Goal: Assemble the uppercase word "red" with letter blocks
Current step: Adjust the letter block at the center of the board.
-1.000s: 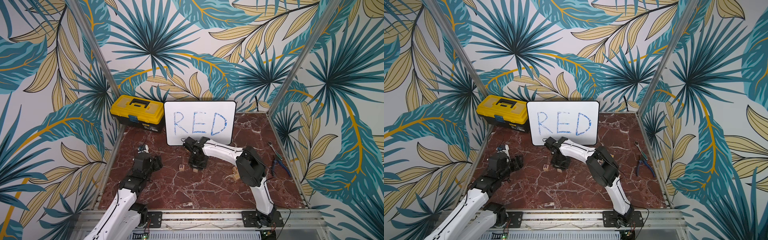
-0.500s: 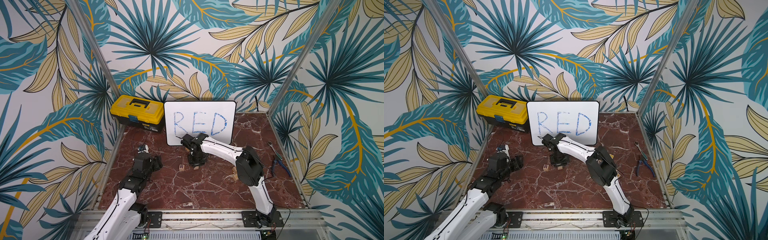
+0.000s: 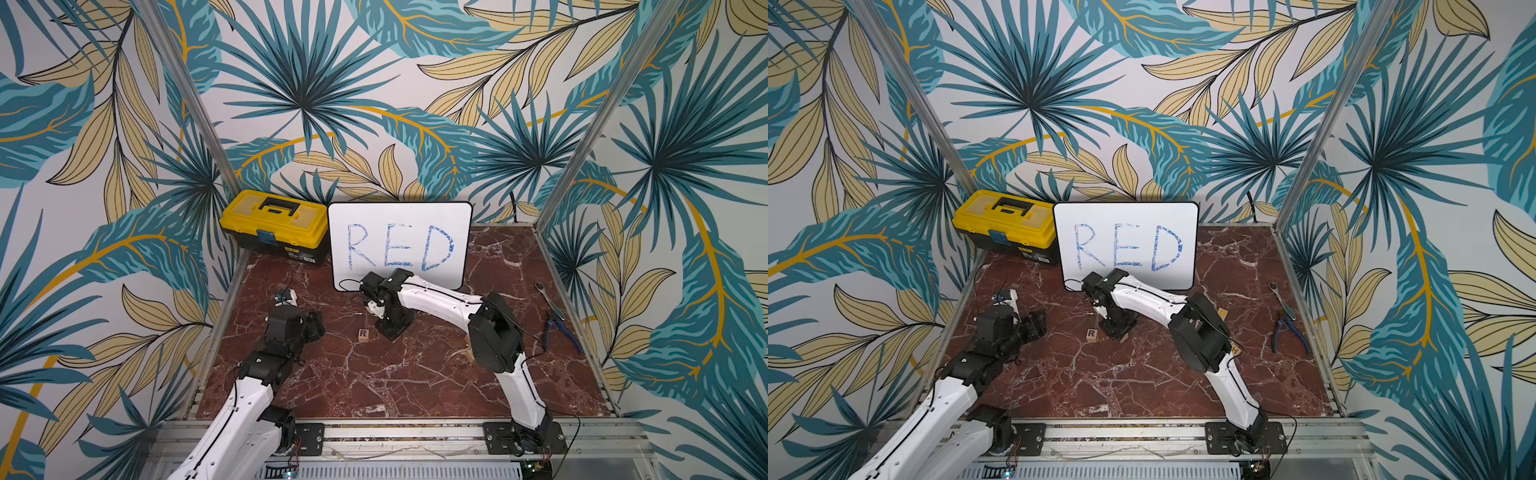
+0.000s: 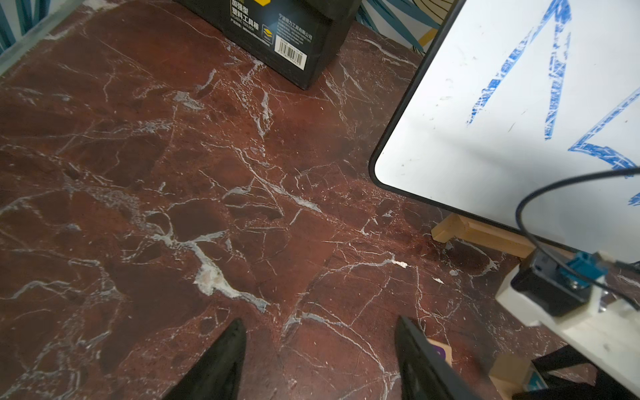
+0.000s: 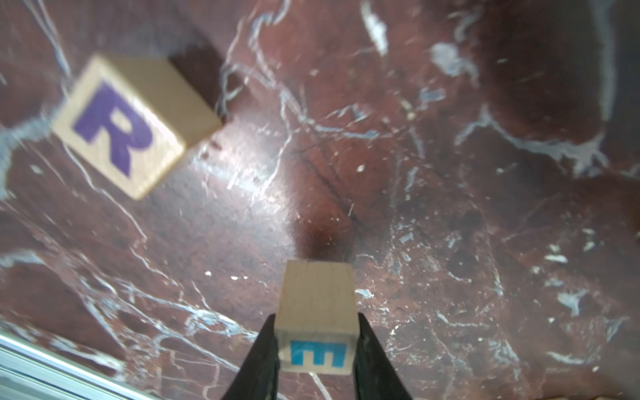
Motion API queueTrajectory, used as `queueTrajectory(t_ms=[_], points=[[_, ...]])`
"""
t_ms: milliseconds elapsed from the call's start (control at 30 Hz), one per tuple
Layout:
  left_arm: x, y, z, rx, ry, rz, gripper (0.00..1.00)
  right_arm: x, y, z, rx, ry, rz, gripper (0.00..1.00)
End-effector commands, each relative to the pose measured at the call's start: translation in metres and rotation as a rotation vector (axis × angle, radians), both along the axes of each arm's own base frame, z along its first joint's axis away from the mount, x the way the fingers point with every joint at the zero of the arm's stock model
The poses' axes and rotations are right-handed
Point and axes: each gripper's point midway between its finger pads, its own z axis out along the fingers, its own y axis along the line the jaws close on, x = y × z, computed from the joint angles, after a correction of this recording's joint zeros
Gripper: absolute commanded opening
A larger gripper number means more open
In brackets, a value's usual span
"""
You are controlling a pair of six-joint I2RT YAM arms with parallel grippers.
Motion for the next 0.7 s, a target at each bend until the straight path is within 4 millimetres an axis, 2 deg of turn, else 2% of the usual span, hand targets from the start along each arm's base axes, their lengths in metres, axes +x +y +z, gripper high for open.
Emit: queueTrajectory(t_ms=[0,367,667], points=[[-0.001,0.004,-0.002,0.02,0.001,0.009,0.69,-0.003,-0.002,0.01,0.005,-0.042,0.181,0.28],[-0.003,0.006,-0.003,0.024,0.009,0.018,0.69,0.004,0.009,0.009,0.017,-0.065,0.47,0.27],[-0.003,0.007,-0.003,0.025,0.012,0.024,0.69,0.006,0.019,-0.008,0.031,-0.04,0.578,0.28]])
